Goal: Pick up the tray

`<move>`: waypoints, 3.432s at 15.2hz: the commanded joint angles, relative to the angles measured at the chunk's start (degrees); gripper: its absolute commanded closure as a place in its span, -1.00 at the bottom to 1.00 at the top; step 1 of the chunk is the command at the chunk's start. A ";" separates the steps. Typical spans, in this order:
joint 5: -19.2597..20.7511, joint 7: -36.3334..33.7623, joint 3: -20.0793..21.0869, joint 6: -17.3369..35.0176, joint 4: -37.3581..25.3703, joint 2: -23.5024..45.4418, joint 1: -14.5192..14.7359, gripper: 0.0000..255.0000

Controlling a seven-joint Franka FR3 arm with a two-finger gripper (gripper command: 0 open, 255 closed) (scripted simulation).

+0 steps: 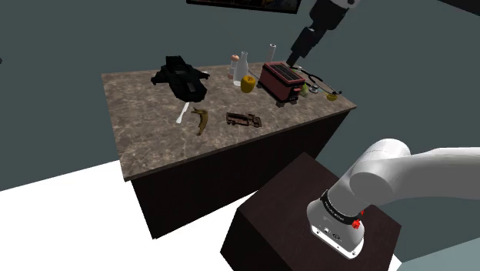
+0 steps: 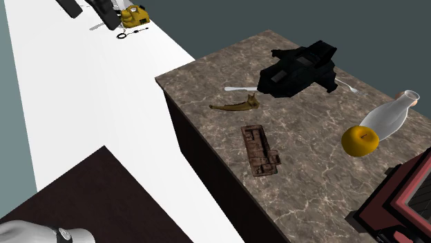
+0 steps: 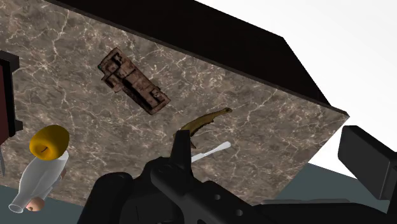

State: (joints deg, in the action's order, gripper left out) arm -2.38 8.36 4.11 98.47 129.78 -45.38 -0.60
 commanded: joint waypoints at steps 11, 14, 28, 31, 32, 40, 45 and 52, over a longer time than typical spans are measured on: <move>0.72 -2.87 -1.71 16.25 4.22 13.58 -3.90 -1.00; 0.87 -3.75 -2.30 20.80 4.25 18.57 -4.97 -1.00; 0.06 -7.07 -5.66 37.88 -2.81 45.00 -9.03 -1.00; -0.72 -7.45 -6.38 40.39 -5.77 50.99 -9.81 -1.00; -1.03 -7.54 -6.61 41.13 -6.86 53.00 -10.08 -1.00; -4.10 -8.14 -7.82 45.13 -17.53 69.17 -12.70 -1.00; -5.98 -8.74 -8.14 45.94 -25.99 79.42 -14.74 -1.00; -8.06 -10.35 -8.46 44.78 -40.74 94.38 -17.85 -1.00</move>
State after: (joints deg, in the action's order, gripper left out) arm -10.15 -1.72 -4.29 143.48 91.37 46.72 -17.96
